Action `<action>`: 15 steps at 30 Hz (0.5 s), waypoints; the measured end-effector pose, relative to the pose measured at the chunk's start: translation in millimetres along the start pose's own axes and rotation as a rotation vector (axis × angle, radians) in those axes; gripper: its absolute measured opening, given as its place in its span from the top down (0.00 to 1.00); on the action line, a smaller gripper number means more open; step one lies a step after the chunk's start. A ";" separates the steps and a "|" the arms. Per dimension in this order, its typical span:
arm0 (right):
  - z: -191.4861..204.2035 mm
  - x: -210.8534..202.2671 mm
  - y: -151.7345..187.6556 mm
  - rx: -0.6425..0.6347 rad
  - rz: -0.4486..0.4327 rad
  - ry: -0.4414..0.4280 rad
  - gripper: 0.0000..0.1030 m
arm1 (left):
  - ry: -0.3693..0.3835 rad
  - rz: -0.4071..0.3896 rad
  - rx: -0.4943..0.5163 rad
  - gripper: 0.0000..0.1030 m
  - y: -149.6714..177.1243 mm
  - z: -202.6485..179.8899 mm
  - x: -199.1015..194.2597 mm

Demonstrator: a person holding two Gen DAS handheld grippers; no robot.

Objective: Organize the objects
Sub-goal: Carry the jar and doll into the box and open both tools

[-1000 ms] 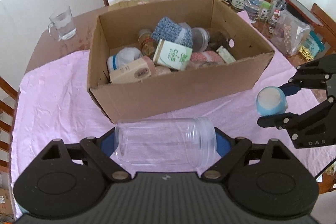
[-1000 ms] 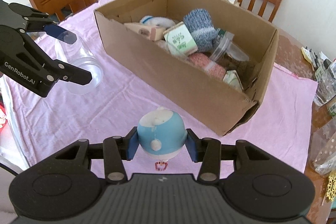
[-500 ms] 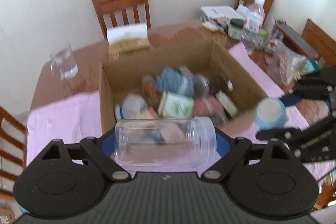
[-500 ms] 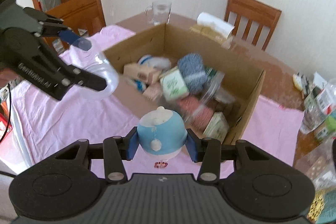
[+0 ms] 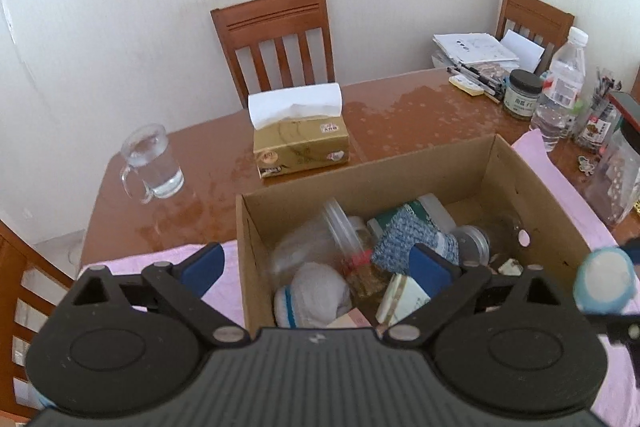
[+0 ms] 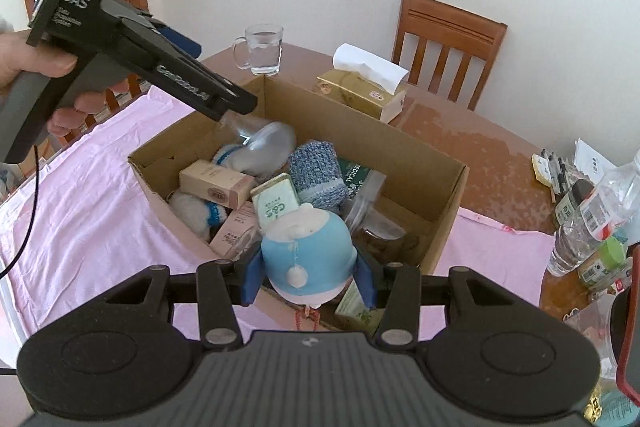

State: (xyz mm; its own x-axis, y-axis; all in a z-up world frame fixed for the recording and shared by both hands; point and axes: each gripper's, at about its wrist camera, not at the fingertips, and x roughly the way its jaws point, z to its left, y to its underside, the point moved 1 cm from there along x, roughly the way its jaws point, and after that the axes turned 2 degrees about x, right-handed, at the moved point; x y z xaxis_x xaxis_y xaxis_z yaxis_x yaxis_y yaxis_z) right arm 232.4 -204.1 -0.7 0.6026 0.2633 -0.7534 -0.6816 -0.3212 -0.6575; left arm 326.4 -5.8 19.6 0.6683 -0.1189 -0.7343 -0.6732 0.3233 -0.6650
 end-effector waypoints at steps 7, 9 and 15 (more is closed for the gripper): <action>-6.5 18.4 -8.3 0.011 0.022 0.012 0.50 | -0.002 0.020 0.000 0.04 13.0 -0.4 -7.0; -8.1 22.9 -13.2 0.013 0.023 0.031 0.43 | 0.000 0.011 -0.006 0.04 14.9 -1.1 -10.8; -8.6 24.1 -23.8 0.051 0.010 0.101 0.00 | 0.014 -0.026 -0.055 0.02 24.9 -4.6 -24.1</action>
State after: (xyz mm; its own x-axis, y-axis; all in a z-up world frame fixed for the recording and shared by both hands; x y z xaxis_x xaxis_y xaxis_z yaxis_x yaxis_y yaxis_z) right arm 266.7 -197.9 -3.1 0.6325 0.1668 -0.7564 -0.7067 -0.2755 -0.6517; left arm 292.0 0.8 20.1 0.6815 -0.1397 -0.7183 -0.6724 0.2680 -0.6900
